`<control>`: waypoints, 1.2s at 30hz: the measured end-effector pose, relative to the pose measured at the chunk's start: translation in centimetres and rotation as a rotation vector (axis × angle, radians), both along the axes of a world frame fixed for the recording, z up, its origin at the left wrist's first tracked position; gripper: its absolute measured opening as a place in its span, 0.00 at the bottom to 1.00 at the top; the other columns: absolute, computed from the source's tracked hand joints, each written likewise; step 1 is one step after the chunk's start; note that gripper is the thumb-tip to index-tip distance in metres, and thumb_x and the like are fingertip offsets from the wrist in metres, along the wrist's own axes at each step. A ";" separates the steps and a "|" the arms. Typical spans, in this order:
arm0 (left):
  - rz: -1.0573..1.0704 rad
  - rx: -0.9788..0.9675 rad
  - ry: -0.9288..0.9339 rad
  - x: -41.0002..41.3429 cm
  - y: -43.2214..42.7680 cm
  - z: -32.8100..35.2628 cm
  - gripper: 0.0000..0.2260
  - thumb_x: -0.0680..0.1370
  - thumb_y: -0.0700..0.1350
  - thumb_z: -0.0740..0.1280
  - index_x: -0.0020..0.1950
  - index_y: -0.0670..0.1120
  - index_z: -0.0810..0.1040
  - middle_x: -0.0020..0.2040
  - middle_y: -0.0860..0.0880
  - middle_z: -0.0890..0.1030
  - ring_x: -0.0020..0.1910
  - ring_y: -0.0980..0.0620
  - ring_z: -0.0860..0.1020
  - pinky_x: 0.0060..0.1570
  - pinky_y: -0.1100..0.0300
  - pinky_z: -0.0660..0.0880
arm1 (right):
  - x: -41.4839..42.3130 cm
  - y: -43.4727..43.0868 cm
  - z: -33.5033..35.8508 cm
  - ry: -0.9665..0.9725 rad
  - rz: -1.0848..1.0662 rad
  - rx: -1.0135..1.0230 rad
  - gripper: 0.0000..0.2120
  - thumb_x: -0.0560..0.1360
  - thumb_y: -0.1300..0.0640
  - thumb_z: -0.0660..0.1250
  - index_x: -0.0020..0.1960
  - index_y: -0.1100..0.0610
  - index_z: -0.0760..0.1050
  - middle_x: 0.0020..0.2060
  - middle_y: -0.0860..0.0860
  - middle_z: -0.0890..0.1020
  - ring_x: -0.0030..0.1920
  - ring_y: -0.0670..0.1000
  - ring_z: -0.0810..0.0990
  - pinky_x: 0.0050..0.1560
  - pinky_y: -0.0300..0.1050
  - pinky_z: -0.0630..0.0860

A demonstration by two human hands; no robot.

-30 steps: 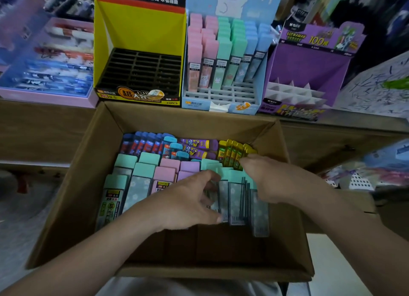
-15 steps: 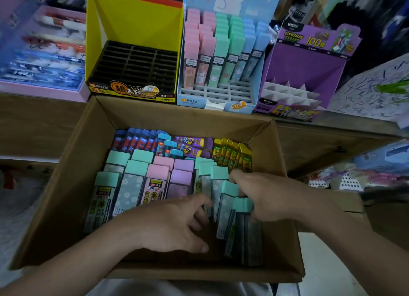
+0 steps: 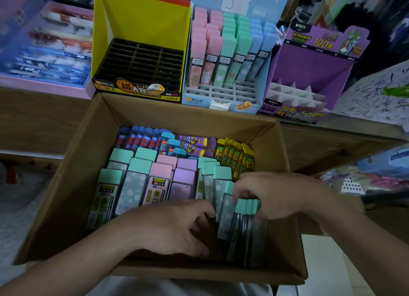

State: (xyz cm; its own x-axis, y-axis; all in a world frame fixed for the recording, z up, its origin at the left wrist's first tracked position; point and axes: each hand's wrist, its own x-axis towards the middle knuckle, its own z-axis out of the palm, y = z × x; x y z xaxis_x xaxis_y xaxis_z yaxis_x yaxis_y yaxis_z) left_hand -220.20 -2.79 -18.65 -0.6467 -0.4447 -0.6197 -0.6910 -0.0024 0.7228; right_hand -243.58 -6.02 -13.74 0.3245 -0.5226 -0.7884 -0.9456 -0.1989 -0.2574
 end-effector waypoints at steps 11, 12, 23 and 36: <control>0.116 0.085 0.103 0.3 -0.1 -0.3 0.24 0.65 0.61 0.75 0.60 0.65 0.74 0.50 0.67 0.80 0.51 0.66 0.81 0.60 0.54 0.79 | -0.7 0.0 -0.4 -0.105 -0.015 0.075 0.19 0.76 0.54 0.74 0.60 0.41 0.70 0.50 0.37 0.73 0.51 0.40 0.74 0.41 0.33 0.68; 0.143 0.092 0.113 0.3 -0.1 -0.4 0.23 0.65 0.61 0.75 0.59 0.64 0.75 0.50 0.65 0.81 0.51 0.63 0.82 0.60 0.52 0.79 | -0.7 -0.1 -0.3 -0.146 -0.024 0.081 0.18 0.77 0.53 0.74 0.59 0.40 0.70 0.49 0.37 0.73 0.50 0.38 0.74 0.40 0.32 0.68; 0.518 0.311 0.287 0.9 -1.2 1.5 0.18 0.70 0.49 0.79 0.58 0.58 0.81 0.55 0.53 0.86 0.53 0.55 0.84 0.54 0.55 0.81 | 0.2 -2.0 0.1 -0.757 -0.363 0.093 0.17 0.77 0.66 0.70 0.64 0.62 0.74 0.59 0.61 0.82 0.60 0.62 0.80 0.64 0.62 0.75; 0.885 0.446 0.530 3.6 -1.8 3.4 0.24 0.65 0.53 0.80 0.58 0.46 0.83 0.51 0.39 0.86 0.46 0.44 0.85 0.43 0.54 0.82 | 4.1 -3.3 0.2 -1.088 -0.776 -0.062 0.21 0.69 0.60 0.78 0.61 0.56 0.81 0.56 0.54 0.86 0.57 0.54 0.85 0.57 0.44 0.82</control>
